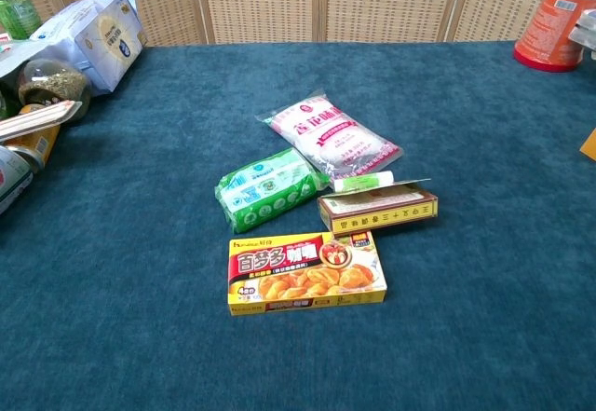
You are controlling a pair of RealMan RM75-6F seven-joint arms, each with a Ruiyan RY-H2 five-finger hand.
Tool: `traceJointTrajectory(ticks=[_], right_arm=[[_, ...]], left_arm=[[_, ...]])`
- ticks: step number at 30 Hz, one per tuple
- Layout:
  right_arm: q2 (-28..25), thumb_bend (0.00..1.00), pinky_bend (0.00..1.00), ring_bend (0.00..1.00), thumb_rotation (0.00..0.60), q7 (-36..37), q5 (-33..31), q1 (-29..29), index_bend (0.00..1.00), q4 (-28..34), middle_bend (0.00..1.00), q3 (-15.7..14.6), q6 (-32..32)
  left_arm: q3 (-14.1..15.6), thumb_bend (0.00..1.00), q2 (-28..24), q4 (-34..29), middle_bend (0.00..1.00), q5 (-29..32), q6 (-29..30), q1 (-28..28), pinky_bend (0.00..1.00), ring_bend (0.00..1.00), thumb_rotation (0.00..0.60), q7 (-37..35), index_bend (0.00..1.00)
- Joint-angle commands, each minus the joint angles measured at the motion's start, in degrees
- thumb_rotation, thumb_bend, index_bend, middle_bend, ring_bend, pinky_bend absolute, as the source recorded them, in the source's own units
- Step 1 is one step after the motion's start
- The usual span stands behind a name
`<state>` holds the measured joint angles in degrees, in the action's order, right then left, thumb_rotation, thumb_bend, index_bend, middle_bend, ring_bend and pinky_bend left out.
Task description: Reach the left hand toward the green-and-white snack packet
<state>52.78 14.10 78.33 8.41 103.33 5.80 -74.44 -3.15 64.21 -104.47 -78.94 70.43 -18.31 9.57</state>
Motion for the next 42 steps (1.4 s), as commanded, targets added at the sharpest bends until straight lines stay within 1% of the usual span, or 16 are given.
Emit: traceJointTrajectory(ticks=[1,4,8,12,16,22,27,32,42], right_arm=[[-0.2,0.00,0.00,0.00,0.600,0.4,0.1,-0.1,0.00,0.0,0.00,0.0,-0.1],[-0.4,0.00,0.00,0.00,0.600,0.9,0.3,-0.2,0.00,-0.1,0.00,0.0,-0.1],[-0.7,0.00,0.00,0.00,0.600,2.0,0.5,-0.4,0.00,-0.2,0.00,0.1,-0.4],[-1.0,0.00,0.00,0.00,0.600,2.8,0.9,-0.5,0.00,-0.2,0.00,0.1,-0.6],[-1.1,0.00,0.00,0.00,0.600,3.3,1.4,-0.5,0.00,-0.3,0.00,-0.1,-0.5],[-1.3,0.00,0.00,0.00,0.600,4.1,1.6,-0.5,0.00,-0.5,0.00,-0.1,-0.6],[-1.5,0.00,0.00,0.00,0.600,4.6,1.6,-0.6,0.00,-0.5,0.00,-0.1,-0.6],[-1.6,0.00,0.00,0.00,0.600,4.8,1.7,-0.6,0.00,-0.6,0.00,-0.1,-0.7],[-1.5,0.00,0.00,0.00,0.600,5.0,1.8,-0.6,0.00,-0.7,0.00,-0.2,-0.6]], left_arm=[[-3.4,0.00,3.8,-5.5,0.00,7.8,-8.8,-7.8,0.00,0.00,0.600,10.5,0.06],[-5.1,0.00,8.2,-6.3,0.00,14.3,-11.8,-12.3,0.00,0.00,0.600,17.9,0.06],[-6.7,0.00,15.6,-4.7,0.00,22.7,-12.8,-18.4,0.00,0.00,0.600,27.3,0.06],[-7.6,0.00,22.1,-1.5,0.00,29.9,-12.2,-23.1,0.00,0.00,0.600,33.5,0.07],[-8.5,0.00,27.4,2.0,0.00,35.1,-11.5,-26.7,0.00,0.00,0.600,36.4,0.07],[-8.9,0.00,32.6,6.9,0.00,38.7,-10.3,-30.7,0.00,0.00,0.600,39.1,0.07],[-9.4,0.00,35.8,11.5,0.00,40.9,-10.9,-33.3,0.00,0.00,0.600,39.4,0.08],[-9.0,0.00,37.6,14.3,0.00,42.2,-10.3,-34.7,0.00,0.00,0.600,40.0,0.09],[-9.9,0.00,40.1,19.7,0.00,44.4,-9.4,-37.2,0.00,0.00,0.600,40.9,0.12]])
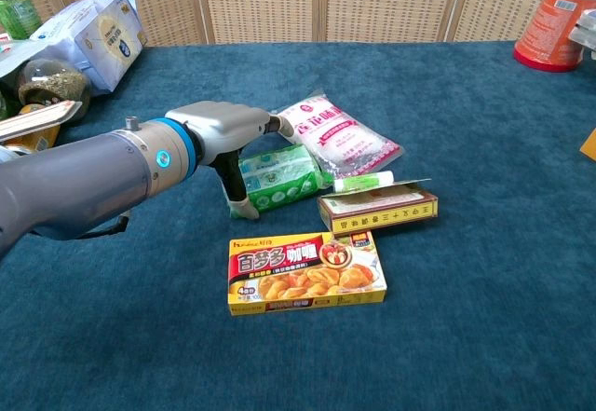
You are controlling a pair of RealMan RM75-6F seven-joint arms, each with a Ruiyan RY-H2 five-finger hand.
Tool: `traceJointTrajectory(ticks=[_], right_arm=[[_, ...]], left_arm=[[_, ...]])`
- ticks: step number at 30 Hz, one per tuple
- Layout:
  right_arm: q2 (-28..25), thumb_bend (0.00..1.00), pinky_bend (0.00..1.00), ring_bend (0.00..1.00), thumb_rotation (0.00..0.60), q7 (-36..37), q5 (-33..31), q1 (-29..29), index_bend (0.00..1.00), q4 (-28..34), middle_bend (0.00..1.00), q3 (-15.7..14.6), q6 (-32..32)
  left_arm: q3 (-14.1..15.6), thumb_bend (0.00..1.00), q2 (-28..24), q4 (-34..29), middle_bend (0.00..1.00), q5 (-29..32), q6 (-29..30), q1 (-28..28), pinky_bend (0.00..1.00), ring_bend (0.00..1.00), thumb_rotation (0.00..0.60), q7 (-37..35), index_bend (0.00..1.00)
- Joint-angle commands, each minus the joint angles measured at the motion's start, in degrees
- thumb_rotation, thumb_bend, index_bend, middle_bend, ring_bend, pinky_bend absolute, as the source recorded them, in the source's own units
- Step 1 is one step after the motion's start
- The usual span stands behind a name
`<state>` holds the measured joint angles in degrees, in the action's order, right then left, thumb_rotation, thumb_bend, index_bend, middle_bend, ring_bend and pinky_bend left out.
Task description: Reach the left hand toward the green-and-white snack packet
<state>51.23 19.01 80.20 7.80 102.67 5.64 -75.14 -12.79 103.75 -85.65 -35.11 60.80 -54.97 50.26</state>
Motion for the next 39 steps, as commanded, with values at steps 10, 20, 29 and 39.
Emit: traceJointTrajectory(ticks=[10,20,29,39], right_arm=[[-0.1,0.00,0.00,0.00,0.600,0.6,0.0,0.0,0.00,-0.2,0.00,0.0,0.1],[0.1,0.00,0.00,0.00,0.600,0.4,0.0,0.2,0.00,-0.3,0.00,-0.1,0.4],[0.3,0.00,0.00,0.00,0.600,-0.6,0.0,0.2,0.00,0.0,0.00,-0.3,0.4],[0.6,0.00,0.00,0.00,0.600,-2.4,0.2,0.3,0.00,0.7,0.00,-0.4,0.3]], left_arm=[[0.2,0.00,3.3,4.6,0.54,-1.9,1.5,-1.5,0.51,0.52,0.600,-0.7,0.60],[0.1,0.00,-0.8,-3.0,0.77,-7.1,7.6,-0.2,0.67,0.75,0.600,0.3,0.81],[-3.3,0.00,-12.5,-18.0,0.77,-10.9,13.7,2.2,0.67,0.75,0.600,0.8,0.81],[-6.7,0.00,-19.4,-26.0,0.77,-14.7,16.6,2.5,0.68,0.76,0.600,-0.3,0.80]])
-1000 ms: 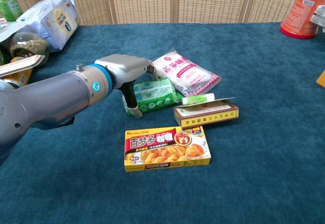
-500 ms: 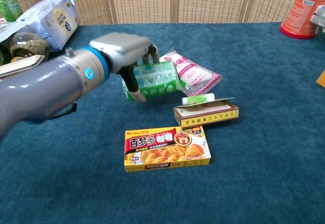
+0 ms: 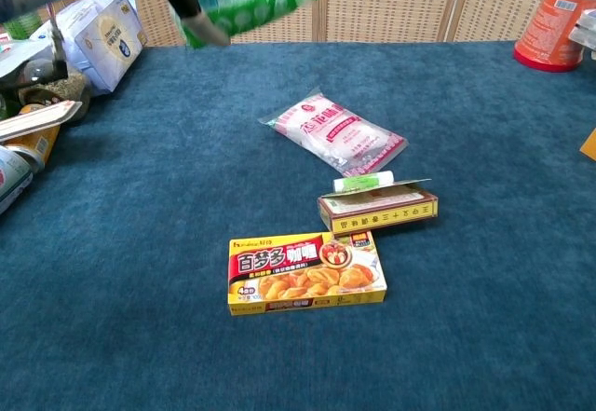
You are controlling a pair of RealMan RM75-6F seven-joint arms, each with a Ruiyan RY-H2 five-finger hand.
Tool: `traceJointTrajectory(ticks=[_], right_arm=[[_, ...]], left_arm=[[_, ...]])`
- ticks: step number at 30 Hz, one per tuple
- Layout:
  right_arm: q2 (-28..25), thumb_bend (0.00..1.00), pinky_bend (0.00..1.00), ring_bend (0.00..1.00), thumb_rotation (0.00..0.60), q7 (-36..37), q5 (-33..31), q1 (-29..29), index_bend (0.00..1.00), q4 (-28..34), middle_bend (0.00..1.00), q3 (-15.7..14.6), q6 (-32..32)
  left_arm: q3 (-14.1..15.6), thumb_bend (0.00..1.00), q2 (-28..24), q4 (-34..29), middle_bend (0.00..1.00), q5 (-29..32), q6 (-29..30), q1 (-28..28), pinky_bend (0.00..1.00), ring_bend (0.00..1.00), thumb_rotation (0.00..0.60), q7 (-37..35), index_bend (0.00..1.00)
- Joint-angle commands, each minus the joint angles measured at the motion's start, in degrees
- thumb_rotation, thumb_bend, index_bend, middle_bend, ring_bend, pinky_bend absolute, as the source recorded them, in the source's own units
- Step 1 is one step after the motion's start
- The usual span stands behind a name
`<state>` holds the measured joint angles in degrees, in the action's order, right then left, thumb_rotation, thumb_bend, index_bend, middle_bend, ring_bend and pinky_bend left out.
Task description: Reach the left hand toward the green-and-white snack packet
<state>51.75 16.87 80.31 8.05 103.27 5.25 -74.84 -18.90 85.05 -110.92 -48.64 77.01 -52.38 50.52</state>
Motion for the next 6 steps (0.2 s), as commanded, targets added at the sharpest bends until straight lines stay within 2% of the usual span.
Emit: traceJointTrajectory(ticks=[1,6], right_arm=[[0.1,0.00,0.00,0.00,0.600,-0.3,0.0,0.0,0.00,0.1,0.00,-0.1,0.0],[0.1,0.00,0.00,0.00,0.600,-0.3,-0.2,0.1,0.00,0.0,0.00,0.0,0.1]], left_arm=[[-0.7,0.00,-0.8,-0.8,0.77,-1.6,0.4,-0.2,0.68,0.76,0.600,-0.7,0.80],[-1.1,0.00,-0.7,-1.0,0.77,-2.2,1.0,-0.9,0.69,0.76,0.600,-0.4,0.80]])
